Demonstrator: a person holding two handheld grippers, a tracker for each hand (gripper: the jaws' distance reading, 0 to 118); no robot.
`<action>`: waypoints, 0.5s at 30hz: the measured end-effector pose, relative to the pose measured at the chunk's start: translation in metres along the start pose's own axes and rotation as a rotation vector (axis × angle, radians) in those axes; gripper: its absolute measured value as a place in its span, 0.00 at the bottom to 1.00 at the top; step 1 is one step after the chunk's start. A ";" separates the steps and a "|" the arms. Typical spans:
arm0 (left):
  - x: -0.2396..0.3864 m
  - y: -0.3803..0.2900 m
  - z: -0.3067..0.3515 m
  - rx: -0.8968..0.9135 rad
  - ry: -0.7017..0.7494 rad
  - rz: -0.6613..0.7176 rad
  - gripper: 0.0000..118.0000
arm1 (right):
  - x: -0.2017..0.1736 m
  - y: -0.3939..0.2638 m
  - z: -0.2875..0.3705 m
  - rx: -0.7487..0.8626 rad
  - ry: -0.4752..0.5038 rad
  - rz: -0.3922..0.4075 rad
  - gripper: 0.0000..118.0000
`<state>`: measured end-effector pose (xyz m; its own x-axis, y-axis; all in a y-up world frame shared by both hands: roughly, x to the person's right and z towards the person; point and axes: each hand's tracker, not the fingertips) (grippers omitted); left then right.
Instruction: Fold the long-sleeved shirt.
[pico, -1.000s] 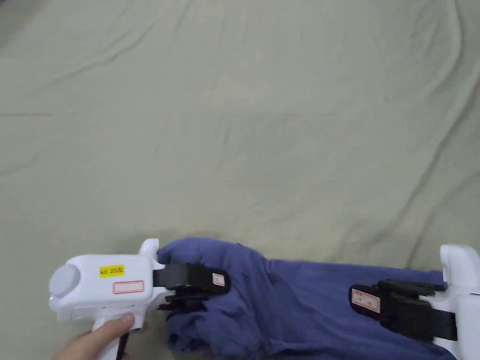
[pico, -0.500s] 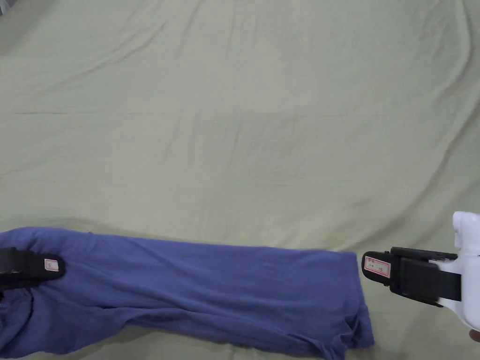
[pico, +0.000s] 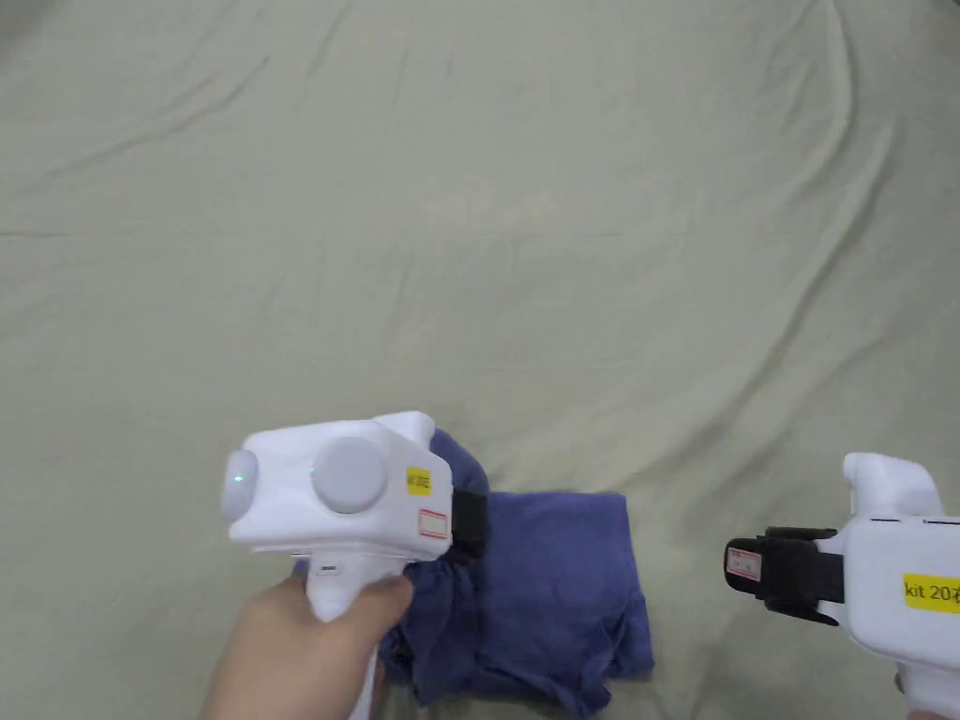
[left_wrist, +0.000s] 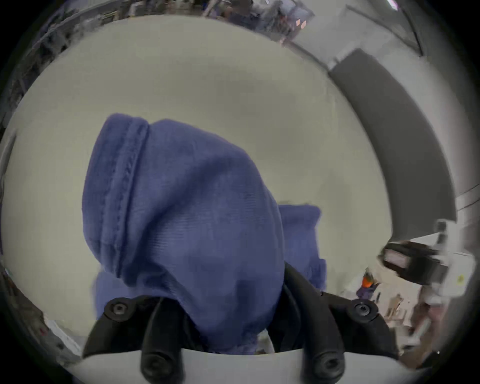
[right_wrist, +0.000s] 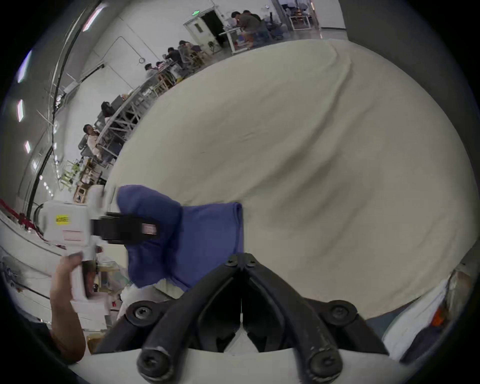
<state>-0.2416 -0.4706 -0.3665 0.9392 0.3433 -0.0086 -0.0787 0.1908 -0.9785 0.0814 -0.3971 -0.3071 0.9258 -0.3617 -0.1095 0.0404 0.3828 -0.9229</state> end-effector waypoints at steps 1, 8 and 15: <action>0.003 -0.001 -0.015 -0.004 0.013 0.007 0.19 | 0.002 -0.001 0.002 -0.002 -0.001 -0.003 0.00; 0.038 -0.007 0.003 0.112 -0.297 0.104 1.00 | 0.014 -0.006 0.017 0.015 0.037 -0.039 0.00; 0.065 0.002 0.058 0.235 -0.648 0.140 1.00 | 0.031 -0.004 0.035 0.081 0.103 -0.119 0.00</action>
<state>-0.2001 -0.3943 -0.3568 0.5321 0.8442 0.0655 -0.3231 0.2739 -0.9059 0.1227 -0.3799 -0.2943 0.8696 -0.4920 -0.0418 0.1819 0.3980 -0.8991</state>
